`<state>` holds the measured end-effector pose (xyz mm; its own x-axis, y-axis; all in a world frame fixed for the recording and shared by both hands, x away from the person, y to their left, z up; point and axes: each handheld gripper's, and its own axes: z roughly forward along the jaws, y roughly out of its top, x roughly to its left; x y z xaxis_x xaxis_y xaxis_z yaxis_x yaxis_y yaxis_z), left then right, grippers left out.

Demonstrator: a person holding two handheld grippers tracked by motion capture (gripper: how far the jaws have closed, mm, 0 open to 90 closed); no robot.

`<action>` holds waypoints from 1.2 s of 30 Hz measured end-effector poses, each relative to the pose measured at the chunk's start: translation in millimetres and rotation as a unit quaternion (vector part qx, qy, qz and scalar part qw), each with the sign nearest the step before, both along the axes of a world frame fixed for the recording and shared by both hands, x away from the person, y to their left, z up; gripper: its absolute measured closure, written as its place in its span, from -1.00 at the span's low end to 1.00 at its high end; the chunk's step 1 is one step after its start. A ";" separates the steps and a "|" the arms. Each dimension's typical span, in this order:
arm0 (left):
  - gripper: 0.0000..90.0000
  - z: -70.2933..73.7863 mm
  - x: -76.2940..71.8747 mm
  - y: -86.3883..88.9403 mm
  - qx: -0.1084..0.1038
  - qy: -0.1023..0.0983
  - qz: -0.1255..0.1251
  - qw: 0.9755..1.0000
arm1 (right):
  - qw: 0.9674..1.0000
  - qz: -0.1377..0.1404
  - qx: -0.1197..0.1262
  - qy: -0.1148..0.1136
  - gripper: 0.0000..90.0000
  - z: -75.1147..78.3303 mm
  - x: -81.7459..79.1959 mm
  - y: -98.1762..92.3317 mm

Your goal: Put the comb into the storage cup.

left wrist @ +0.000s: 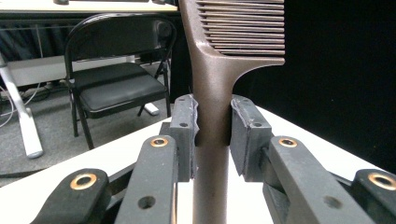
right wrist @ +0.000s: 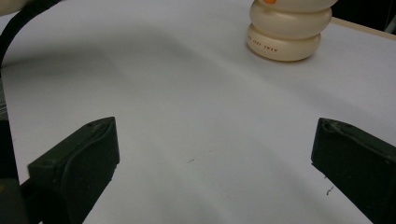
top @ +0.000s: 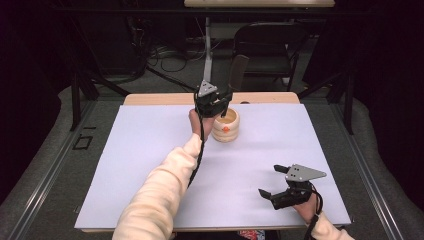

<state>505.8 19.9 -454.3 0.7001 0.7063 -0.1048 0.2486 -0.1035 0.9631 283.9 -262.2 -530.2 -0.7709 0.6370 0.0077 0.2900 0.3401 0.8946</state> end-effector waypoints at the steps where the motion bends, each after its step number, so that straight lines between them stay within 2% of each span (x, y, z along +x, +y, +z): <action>1: 0.61 -1.3 0.4 0.0 0.001 0.002 -0.001 1.000 | 1.000 0.000 0.000 -0.001 -0.99 0.0 0.0 0.0; 2: 0.61 -2.4 0.2 -0.9 0.000 0.001 0.007 1.000 | 1.000 0.000 -0.001 -0.001 -0.99 0.0 0.0 0.0; 3: 0.61 -3.4 0.9 -0.2 -0.001 0.004 -0.002 1.000 | 1.000 0.000 0.000 0.000 -0.99 0.0 0.0 0.0; 9: 0.61 -9.8 2.0 -0.7 0.010 0.013 -0.007 1.000 | 1.000 0.000 0.000 -0.001 -0.99 0.1 -0.1 0.0; 22: 0.61 -22.7 3.3 -0.5 0.022 0.029 -0.007 0.999 | 1.000 -0.001 0.000 -0.002 -0.99 0.1 0.0 -0.1; 23: 0.61 -23.9 2.9 -1.2 0.024 0.028 0.000 0.999 | 1.000 0.000 -0.001 -0.002 -0.99 0.1 0.1 -0.2; 24: 0.61 -24.6 3.4 -0.6 0.023 0.031 -0.008 0.999 | 1.000 0.000 -0.001 -0.001 -0.99 0.1 0.0 -0.1; 36: 0.61 -30.2 4.2 -1.9 0.034 0.043 -0.014 0.998 | 1.000 -0.001 0.000 -0.001 -0.99 0.2 -0.2 -0.1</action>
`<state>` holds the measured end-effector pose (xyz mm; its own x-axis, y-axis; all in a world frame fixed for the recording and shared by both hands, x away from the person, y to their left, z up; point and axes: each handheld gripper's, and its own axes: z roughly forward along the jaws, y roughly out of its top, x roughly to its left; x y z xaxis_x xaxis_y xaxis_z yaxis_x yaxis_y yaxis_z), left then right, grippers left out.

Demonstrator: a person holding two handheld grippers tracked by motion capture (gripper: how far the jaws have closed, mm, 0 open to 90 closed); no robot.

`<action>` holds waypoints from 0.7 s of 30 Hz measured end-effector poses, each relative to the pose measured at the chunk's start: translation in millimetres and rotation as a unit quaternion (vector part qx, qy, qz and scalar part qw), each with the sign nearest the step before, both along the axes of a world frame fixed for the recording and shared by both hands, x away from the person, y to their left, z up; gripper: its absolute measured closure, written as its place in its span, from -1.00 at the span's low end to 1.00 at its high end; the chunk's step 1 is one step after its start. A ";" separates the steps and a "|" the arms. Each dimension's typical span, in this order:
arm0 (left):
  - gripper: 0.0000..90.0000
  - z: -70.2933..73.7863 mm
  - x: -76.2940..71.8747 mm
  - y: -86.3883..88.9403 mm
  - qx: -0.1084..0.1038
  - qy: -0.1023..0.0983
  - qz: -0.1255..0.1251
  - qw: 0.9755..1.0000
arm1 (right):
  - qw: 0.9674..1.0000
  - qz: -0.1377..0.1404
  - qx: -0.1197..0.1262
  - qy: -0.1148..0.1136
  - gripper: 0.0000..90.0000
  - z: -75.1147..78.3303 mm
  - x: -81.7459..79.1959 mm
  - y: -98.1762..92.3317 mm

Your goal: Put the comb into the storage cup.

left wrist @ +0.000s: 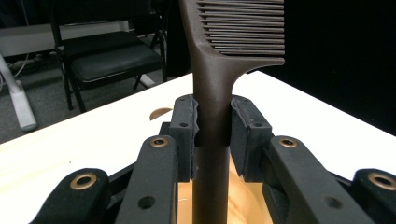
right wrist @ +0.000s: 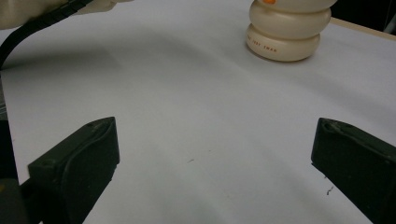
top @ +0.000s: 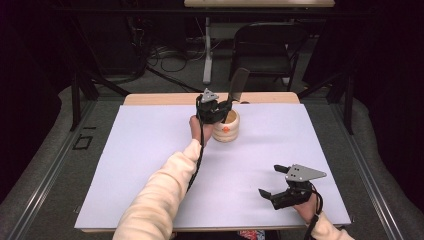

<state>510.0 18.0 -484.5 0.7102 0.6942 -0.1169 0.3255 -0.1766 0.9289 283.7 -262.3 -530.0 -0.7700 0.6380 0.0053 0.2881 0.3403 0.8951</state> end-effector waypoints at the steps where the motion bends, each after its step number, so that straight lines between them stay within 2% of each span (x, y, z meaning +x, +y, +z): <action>1: 0.61 -0.6 0.0 -0.4 0.002 0.001 0.000 1.000 | 1.000 0.000 0.000 0.000 -0.99 0.0 0.1 0.0; 21: 0.61 -7.8 2.3 -2.0 0.026 0.022 -0.008 0.999 | 1.000 -0.001 0.000 0.000 -0.99 0.1 0.1 -0.3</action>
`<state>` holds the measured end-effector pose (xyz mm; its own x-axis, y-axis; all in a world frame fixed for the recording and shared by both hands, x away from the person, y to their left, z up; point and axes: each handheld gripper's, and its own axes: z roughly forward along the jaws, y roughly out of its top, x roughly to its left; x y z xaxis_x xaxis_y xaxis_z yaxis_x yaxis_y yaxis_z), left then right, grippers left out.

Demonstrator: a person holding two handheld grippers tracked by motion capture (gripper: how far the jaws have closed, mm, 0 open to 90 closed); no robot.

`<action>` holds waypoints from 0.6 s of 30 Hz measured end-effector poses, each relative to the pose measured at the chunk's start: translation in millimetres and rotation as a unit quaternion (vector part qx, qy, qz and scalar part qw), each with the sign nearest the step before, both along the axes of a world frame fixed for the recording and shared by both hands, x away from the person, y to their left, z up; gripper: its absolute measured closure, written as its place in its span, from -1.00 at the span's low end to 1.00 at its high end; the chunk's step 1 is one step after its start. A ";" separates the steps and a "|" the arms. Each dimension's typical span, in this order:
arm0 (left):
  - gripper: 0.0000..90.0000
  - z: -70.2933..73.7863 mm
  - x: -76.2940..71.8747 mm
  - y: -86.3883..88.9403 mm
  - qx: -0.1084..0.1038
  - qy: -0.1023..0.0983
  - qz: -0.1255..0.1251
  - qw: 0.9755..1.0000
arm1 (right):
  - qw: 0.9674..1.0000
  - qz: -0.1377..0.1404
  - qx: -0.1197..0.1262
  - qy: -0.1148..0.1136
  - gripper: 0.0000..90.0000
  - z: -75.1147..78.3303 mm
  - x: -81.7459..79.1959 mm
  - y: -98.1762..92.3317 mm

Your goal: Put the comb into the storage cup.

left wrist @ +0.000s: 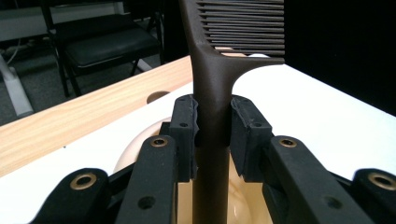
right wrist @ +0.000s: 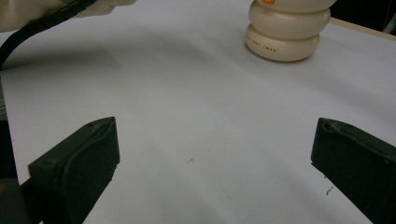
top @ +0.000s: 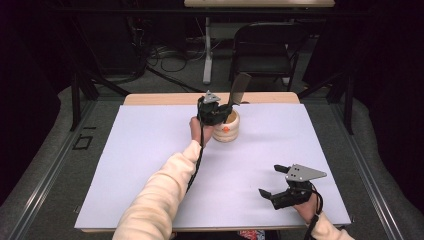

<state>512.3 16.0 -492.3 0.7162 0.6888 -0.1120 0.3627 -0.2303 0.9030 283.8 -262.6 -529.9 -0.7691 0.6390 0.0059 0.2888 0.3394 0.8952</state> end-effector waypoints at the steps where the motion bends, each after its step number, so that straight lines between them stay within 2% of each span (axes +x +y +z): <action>1: 0.61 -0.4 0.1 0.0 0.001 0.001 0.000 1.000 | 1.000 0.000 0.000 0.000 -0.99 0.0 0.0 0.1; 18: 0.61 -3.2 1.6 -1.4 0.018 0.015 -0.004 1.000 | 1.000 0.000 0.000 0.001 -0.99 0.0 -0.1 0.0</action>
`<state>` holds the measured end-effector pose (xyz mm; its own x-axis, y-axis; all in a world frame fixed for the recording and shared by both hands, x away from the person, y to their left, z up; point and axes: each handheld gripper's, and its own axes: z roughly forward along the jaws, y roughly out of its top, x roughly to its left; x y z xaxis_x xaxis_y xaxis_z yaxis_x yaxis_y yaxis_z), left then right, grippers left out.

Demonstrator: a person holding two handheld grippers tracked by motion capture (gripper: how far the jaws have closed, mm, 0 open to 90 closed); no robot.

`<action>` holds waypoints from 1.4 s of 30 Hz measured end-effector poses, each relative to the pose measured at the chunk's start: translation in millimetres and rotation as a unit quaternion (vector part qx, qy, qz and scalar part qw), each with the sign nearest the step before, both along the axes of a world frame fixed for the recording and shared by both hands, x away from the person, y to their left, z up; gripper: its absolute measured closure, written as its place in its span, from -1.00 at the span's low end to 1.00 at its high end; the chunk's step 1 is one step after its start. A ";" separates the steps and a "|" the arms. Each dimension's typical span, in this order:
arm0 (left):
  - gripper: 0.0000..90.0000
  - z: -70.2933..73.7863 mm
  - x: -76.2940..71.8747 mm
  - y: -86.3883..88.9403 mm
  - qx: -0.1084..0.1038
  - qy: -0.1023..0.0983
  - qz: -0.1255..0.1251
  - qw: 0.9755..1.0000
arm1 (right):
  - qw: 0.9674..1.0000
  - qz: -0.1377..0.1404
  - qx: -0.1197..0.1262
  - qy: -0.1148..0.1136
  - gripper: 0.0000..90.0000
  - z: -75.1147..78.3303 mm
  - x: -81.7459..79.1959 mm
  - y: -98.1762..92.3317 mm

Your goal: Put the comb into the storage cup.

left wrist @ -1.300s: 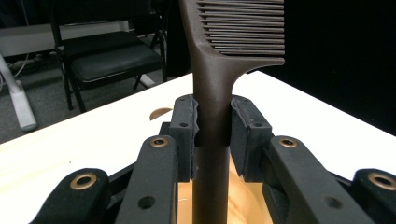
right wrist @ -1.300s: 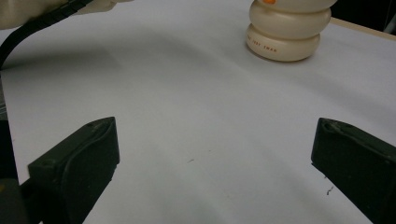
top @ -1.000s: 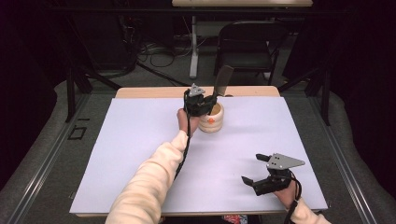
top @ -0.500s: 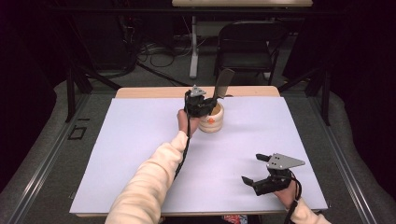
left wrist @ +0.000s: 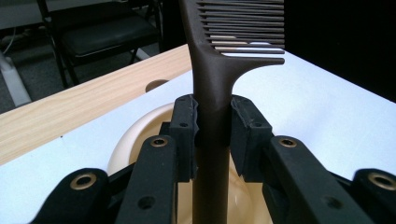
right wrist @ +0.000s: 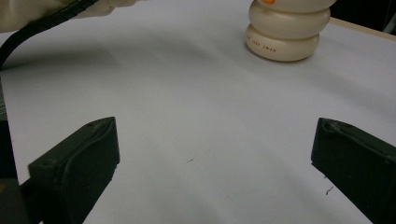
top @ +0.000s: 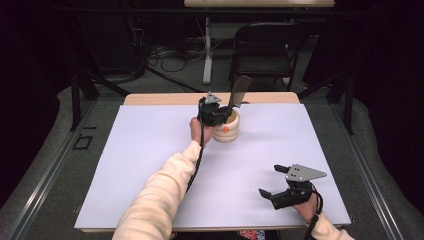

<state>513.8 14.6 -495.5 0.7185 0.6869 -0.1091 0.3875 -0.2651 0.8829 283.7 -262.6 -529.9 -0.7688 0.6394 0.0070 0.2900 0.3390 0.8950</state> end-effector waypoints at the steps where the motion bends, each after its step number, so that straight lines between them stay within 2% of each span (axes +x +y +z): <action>1: 0.61 -0.1 0.0 0.0 0.001 0.000 0.001 1.000 | 1.000 0.000 0.000 0.000 -0.99 0.0 0.1 0.0; 36: 0.61 -4.2 1.3 -3.7 0.030 0.013 -0.007 0.999 | 1.000 0.000 0.000 -0.001 -0.98 0.0 0.0 0.0; 42: 0.61 -2.3 -0.7 -6.8 0.048 0.005 -0.009 0.999 | 1.000 0.000 0.000 0.000 -0.98 0.3 -0.2 -0.1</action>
